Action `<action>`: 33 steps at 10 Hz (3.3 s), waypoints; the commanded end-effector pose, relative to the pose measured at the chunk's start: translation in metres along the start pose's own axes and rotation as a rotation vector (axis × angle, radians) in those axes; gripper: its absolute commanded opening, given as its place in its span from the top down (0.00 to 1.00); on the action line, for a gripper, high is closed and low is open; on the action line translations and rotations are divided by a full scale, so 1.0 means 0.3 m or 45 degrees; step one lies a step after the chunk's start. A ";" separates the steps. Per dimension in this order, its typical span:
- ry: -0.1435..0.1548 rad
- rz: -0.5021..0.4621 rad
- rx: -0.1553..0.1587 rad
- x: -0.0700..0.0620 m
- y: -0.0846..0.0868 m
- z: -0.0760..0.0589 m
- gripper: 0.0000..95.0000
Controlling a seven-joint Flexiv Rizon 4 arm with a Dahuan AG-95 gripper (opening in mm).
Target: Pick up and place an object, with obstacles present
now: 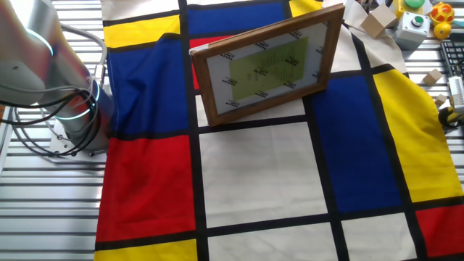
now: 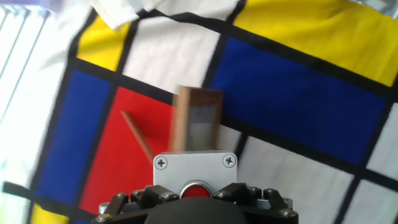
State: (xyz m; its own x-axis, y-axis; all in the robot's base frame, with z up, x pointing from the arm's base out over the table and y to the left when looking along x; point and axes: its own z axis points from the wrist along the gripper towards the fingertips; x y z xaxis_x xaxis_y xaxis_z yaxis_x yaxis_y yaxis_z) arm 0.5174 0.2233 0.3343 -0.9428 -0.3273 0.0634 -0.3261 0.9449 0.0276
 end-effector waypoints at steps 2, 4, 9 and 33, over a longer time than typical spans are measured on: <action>-0.009 -0.014 -0.002 -0.058 0.070 0.101 1.00; -0.014 -0.020 -0.004 -0.082 0.050 0.166 1.00; -0.032 -0.030 -0.001 -0.122 0.035 0.349 1.00; -0.039 -0.042 -0.013 -0.143 0.029 0.491 1.00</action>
State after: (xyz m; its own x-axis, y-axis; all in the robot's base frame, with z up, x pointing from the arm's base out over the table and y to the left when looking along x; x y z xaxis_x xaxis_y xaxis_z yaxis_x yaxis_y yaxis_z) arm 0.5448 0.2469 0.1847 -0.9328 -0.3589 0.0338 -0.3574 0.9330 0.0420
